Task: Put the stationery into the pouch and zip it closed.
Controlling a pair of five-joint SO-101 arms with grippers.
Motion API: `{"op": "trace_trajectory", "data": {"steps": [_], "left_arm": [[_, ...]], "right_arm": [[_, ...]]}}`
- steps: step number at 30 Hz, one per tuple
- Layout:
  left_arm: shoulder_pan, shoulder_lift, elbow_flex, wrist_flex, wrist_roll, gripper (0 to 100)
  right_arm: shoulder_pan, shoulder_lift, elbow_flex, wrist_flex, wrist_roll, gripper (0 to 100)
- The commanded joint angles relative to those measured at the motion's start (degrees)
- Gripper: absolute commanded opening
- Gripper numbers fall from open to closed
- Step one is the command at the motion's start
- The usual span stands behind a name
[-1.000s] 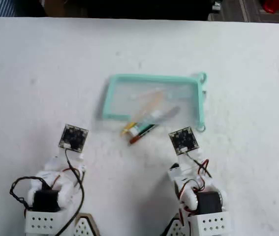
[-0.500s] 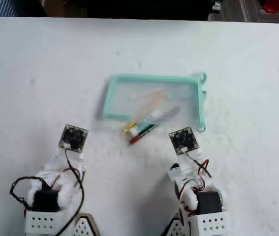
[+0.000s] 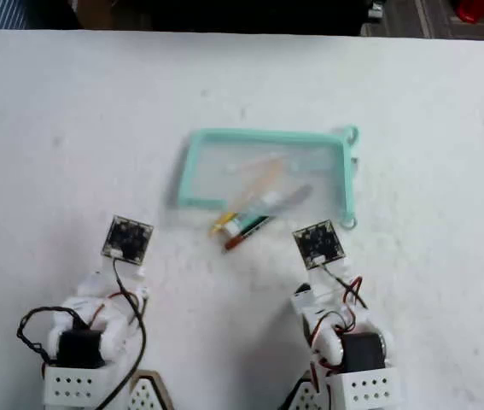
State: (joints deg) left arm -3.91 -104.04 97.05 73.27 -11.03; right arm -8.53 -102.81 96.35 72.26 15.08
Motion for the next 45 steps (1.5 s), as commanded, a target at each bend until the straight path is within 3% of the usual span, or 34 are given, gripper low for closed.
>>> {"op": "trace_trajectory", "data": {"steps": [1, 45], "left_arm": [[-0.13, -0.66, -0.09, 0.44, 0.35, 2], [1.8, -0.66, -0.09, 0.44, 0.0, 2]], "right_arm": [[-0.48, -0.22, 0.53, 0.31, 0.53, 1.8], [-0.31, -0.22, 0.53, 0.31, 0.26, 1.8]]}}
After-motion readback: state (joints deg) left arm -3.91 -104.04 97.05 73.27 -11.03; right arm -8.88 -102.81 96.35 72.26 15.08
